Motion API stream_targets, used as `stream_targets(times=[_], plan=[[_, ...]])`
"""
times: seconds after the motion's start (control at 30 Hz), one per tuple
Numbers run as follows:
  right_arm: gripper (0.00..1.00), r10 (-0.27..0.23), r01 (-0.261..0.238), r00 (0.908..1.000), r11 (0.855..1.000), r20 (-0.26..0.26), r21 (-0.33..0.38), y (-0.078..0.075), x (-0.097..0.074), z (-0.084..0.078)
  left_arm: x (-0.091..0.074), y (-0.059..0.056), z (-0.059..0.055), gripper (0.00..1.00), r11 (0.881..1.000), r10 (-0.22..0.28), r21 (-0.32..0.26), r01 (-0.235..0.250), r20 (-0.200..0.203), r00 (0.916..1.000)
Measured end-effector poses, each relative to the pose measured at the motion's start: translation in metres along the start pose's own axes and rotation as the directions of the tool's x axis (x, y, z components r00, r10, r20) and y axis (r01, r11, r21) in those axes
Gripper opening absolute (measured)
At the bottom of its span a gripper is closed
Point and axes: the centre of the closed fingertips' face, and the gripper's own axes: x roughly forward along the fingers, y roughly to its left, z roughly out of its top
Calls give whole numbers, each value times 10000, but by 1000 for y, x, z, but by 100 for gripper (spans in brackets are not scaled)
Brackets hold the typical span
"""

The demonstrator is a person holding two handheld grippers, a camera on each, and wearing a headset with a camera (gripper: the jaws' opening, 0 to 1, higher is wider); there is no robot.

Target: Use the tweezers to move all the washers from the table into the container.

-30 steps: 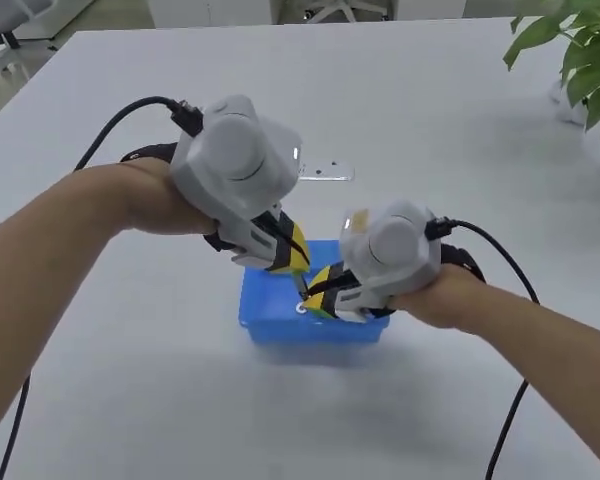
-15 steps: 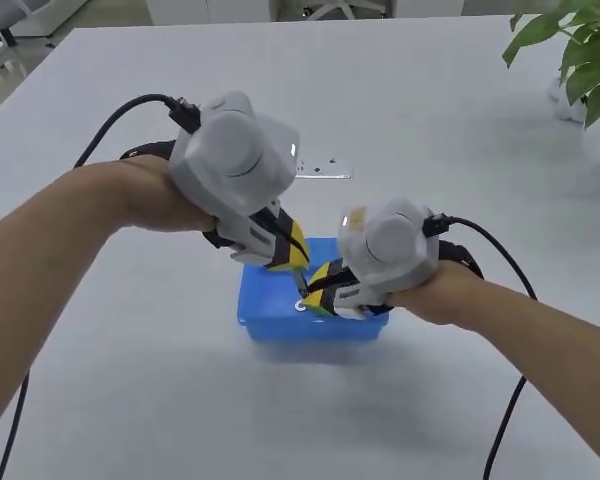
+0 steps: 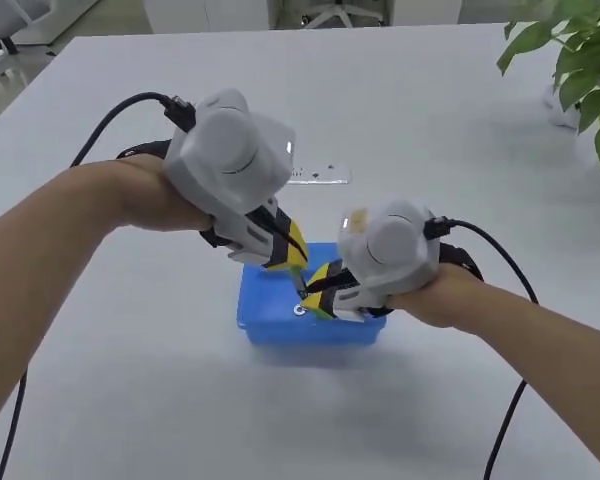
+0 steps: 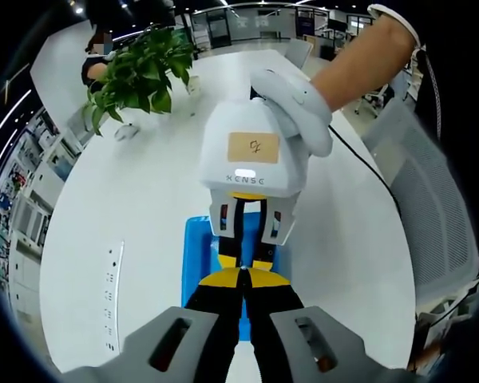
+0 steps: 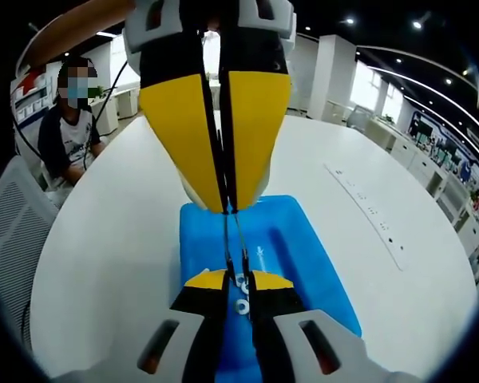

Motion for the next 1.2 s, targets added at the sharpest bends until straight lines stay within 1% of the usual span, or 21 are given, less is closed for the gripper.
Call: stream_targets(times=[0.23, 0.3, 0.43, 0.6, 0.77, 0.9, 0.97, 1.03, 1.2], plan=[[11, -66, 61, 9991, 9999, 430, 102, 2, -9, 12, -8, -2, 7, 4, 10000, 53, 34, -54, 156, 9999], [12, -82, 79, 9988, 9999, 473, 68, 2, -11, 14, -10, -3, 9, 4, 10000, 47, 14, -48, 236, 9997], [12, -140, 134, 9974, 9999, 705, 79, 4, -16, 22, -14, -5, 11, 4, 9999, 88, 52, -89, 238, 9997], [11, -279, 277, 9962, 9996, 828, 40, 5, -23, 27, -20, -6, 16, 4, 9998, 185, 66, -187, 313, 9993], [8, -331, 326, 9946, 9994, 979, 69, 7, -29, 32, -26, -8, 21, 4, 9996, 264, 81, -268, 376, 9989], [8, -339, 350, 9935, 9994, 1090, -79, 13, -36, 38, -33, -12, 26, 4, 9994, 299, 138, -305, 421, 9987], [7, -346, 374, 9923, 9991, 1186, -219, 16, -40, 42, -38, -15, 31, 4, 9996, 260, 121, -267, 588, 9979], [7, -335, 374, 9920, 9989, 1215, -297, 19, -44, 45, -41, -17, 33, 4, 9995, 271, 132, -280, 642, 9976], [6, -361, 403, 9907, 9988, 1315, -293, 24, -50, 49, -47, -21, 38, 5, 9995, 259, 148, -271, 760, 9968]])
